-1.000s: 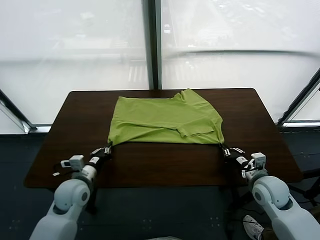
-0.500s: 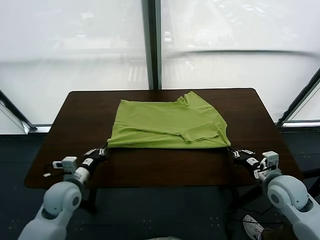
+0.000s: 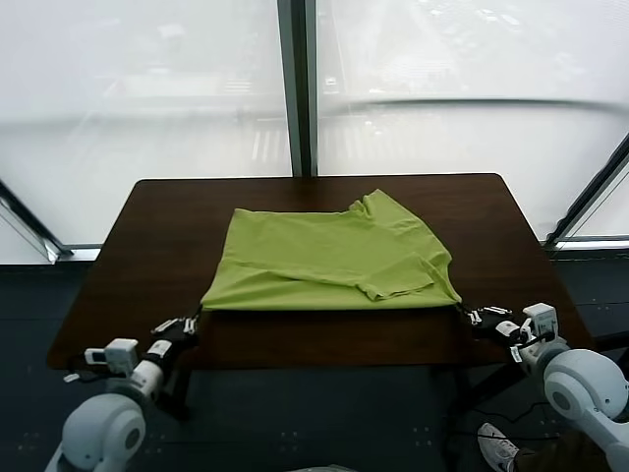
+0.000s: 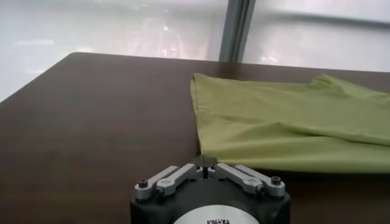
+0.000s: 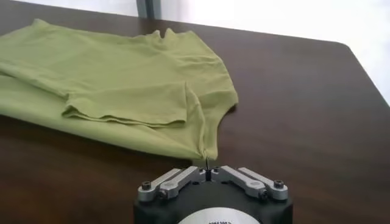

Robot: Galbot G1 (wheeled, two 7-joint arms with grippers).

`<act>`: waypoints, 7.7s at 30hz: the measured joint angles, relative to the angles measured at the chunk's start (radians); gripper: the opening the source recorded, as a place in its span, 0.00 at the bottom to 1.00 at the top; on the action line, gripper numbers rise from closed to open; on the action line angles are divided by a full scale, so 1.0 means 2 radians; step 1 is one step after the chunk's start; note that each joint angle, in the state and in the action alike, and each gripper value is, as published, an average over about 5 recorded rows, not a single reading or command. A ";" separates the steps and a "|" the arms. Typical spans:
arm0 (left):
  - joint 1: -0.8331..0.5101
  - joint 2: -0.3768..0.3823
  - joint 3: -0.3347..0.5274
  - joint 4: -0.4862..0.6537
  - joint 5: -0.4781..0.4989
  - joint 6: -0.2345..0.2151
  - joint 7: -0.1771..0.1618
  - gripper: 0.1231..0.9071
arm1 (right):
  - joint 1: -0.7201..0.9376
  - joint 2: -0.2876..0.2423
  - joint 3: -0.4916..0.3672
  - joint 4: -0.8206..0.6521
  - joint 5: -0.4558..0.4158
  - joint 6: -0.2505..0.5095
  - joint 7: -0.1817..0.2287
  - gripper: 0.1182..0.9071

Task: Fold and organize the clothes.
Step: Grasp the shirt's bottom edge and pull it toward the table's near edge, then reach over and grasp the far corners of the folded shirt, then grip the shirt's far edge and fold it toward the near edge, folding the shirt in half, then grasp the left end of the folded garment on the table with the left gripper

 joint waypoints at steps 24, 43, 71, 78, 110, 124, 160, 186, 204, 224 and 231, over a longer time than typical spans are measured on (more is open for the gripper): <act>-0.123 0.028 -0.020 -0.016 -0.173 0.123 -0.105 1.00 | 0.198 0.042 -0.026 -0.043 0.144 -0.072 0.030 1.00; -0.414 0.051 0.134 0.220 -0.206 0.130 -0.068 1.00 | 0.553 0.211 -0.299 -0.321 -0.016 -0.095 -0.012 1.00; -0.554 0.011 0.229 0.412 -0.146 0.130 0.003 1.00 | 0.610 0.302 -0.327 -0.463 -0.056 -0.089 -0.025 0.83; -0.566 0.007 0.234 0.429 -0.143 0.118 0.011 0.95 | 0.615 0.302 -0.328 -0.473 -0.056 -0.090 -0.026 0.76; -0.562 0.000 0.234 0.443 -0.124 0.099 0.029 0.12 | 0.619 0.297 -0.336 -0.480 -0.054 -0.070 -0.029 0.03; -0.532 0.015 0.206 0.383 -0.148 0.103 0.011 0.12 | 0.589 0.267 -0.300 -0.423 -0.008 -0.037 -0.030 0.03; -0.208 0.028 0.049 0.057 -0.142 0.102 0.001 0.12 | 0.283 0.060 -0.158 -0.082 0.048 -0.085 -0.004 0.03; -0.144 0.022 0.010 0.043 -0.148 0.108 -0.010 0.81 | 0.273 0.044 -0.136 -0.067 0.074 -0.075 -0.006 0.96; -0.261 0.005 0.059 0.131 -0.143 0.103 -0.014 1.00 | 0.364 0.155 -0.164 -0.205 -0.002 -0.057 -0.008 1.00; -0.272 -0.001 0.074 0.165 -0.142 0.108 -0.012 0.51 | 0.379 0.207 -0.180 -0.241 -0.017 -0.060 -0.009 0.34; -0.271 -0.002 0.073 0.163 -0.140 0.103 -0.012 0.14 | 0.372 0.203 -0.175 -0.236 -0.016 -0.060 -0.010 0.03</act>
